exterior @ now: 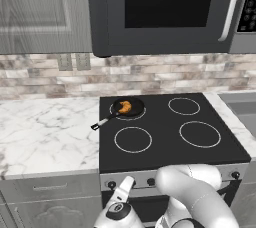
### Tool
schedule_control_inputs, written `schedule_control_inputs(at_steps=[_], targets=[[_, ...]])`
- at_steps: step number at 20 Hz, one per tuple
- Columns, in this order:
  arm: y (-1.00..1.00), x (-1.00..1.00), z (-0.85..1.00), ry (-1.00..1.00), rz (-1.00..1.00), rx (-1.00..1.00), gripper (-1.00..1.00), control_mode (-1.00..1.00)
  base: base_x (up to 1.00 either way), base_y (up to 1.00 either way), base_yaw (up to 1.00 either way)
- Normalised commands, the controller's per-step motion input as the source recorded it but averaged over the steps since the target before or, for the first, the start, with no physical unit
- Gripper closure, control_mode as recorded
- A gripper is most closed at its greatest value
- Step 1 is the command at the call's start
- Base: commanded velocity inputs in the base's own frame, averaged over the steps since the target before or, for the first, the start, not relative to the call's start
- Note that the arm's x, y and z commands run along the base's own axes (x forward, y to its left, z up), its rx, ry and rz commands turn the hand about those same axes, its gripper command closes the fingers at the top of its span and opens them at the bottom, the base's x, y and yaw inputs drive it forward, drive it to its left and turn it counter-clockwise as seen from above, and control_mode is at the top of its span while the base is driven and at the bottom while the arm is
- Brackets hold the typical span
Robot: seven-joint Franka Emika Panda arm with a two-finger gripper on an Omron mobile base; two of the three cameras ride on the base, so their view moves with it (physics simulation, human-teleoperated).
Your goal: Pick the croissant and place it on the pan. Then turn on the stove to warm the croissant.
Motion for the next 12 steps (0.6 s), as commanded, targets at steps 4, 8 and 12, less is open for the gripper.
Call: schedule_control_inputs(at_steps=[4,8,12], targets=[[0.05,0.08,-0.18,0.0,0.0,0.0,-1.0,-1.0,0.0,0.0,0.0],[0.0,0.0,-0.2,0.0,0.0,0.0,-1.0,-1.0,0.0,0.0,0.0],[0.0,0.02,-0.15,0.0,0.0,0.0,-1.0,-1.0,0.0,0.0,0.0]])
